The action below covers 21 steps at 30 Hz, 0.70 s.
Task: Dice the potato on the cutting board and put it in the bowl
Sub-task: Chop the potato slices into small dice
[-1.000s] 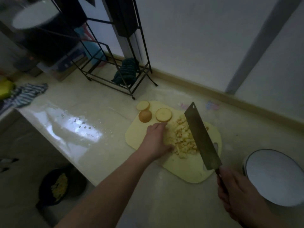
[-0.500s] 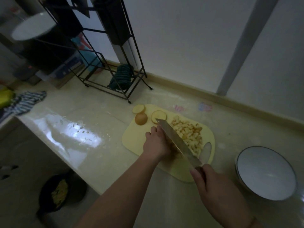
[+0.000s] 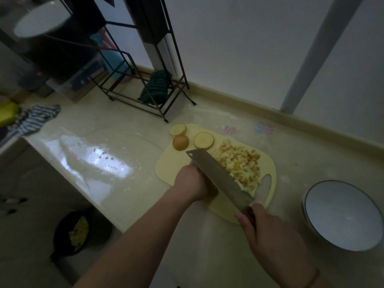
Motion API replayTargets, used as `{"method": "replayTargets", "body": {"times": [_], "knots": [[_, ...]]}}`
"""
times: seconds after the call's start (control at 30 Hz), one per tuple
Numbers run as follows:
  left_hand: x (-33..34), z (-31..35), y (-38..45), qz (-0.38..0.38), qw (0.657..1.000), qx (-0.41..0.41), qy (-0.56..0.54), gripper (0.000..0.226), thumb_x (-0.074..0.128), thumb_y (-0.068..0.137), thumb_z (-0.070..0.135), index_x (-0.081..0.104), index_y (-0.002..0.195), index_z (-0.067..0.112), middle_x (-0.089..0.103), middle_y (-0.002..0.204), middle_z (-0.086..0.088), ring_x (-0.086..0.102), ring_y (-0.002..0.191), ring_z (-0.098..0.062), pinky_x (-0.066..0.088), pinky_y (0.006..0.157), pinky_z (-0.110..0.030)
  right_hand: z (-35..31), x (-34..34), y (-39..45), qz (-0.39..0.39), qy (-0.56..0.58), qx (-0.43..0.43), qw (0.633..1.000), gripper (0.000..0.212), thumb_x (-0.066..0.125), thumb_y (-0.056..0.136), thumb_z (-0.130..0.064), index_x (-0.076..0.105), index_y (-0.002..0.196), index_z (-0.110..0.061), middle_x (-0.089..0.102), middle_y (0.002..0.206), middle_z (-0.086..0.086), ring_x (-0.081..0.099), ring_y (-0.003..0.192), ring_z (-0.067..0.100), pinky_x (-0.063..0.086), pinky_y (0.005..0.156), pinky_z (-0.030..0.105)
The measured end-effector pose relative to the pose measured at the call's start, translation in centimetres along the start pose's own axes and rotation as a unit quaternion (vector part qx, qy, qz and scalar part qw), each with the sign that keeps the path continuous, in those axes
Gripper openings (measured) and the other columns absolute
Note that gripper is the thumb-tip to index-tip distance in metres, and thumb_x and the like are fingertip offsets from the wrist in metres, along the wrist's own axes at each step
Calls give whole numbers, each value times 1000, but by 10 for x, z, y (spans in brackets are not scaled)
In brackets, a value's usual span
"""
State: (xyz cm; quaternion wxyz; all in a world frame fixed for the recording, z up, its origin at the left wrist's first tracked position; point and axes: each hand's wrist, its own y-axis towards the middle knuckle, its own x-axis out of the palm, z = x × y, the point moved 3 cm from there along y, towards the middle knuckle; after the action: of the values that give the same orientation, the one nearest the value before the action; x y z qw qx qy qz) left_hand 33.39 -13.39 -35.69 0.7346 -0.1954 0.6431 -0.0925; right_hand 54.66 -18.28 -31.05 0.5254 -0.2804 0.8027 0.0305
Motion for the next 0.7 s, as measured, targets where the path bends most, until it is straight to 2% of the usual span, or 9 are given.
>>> {"method": "replayTargets", "body": {"times": [0.13,0.23,0.33,0.47,0.6,0.7], "knots": [[-3,7,1,12,1000,-9,0,40,59,92,39,62,122,12,59,117,-11,62,91,-27,37,69,-29,3,1,2,39,13,-8,999,56,-5,81,-70,34,102,-36,47,66,-6,58,66,15,30,46,27],[-5,9,1,22,1000,-19,-10,42,57,94,32,58,128,8,57,120,-13,62,91,-29,37,68,-30,4,2,4,54,11,-16,998,57,-1,87,-68,38,109,-33,58,72,-4,63,71,16,29,47,27],[-5,10,1,27,999,-15,-14,43,57,95,29,55,133,9,52,130,-13,64,91,-31,39,68,-31,5,-1,5,58,14,-15,998,53,9,88,-66,42,111,-31,65,78,-1,64,72,16,27,48,27],[-3,10,3,26,1000,1,5,39,54,96,27,57,131,9,53,130,-13,64,91,-30,43,69,-32,3,-4,5,39,17,-12,999,41,11,91,-65,35,105,-35,54,74,-5,60,71,14,30,48,27],[-3,10,4,25,999,10,19,44,51,98,29,51,137,7,49,136,-15,63,92,-30,44,70,-33,4,-6,5,36,32,0,999,42,15,92,-64,39,109,-34,64,85,-4,63,80,14,36,57,29],[-4,11,2,35,999,12,1,49,48,101,26,41,145,5,42,142,-15,63,92,-31,53,76,-38,3,-9,4,44,26,-1,999,47,13,90,-65,40,110,-33,62,82,-3,64,80,15,35,57,28]]}}
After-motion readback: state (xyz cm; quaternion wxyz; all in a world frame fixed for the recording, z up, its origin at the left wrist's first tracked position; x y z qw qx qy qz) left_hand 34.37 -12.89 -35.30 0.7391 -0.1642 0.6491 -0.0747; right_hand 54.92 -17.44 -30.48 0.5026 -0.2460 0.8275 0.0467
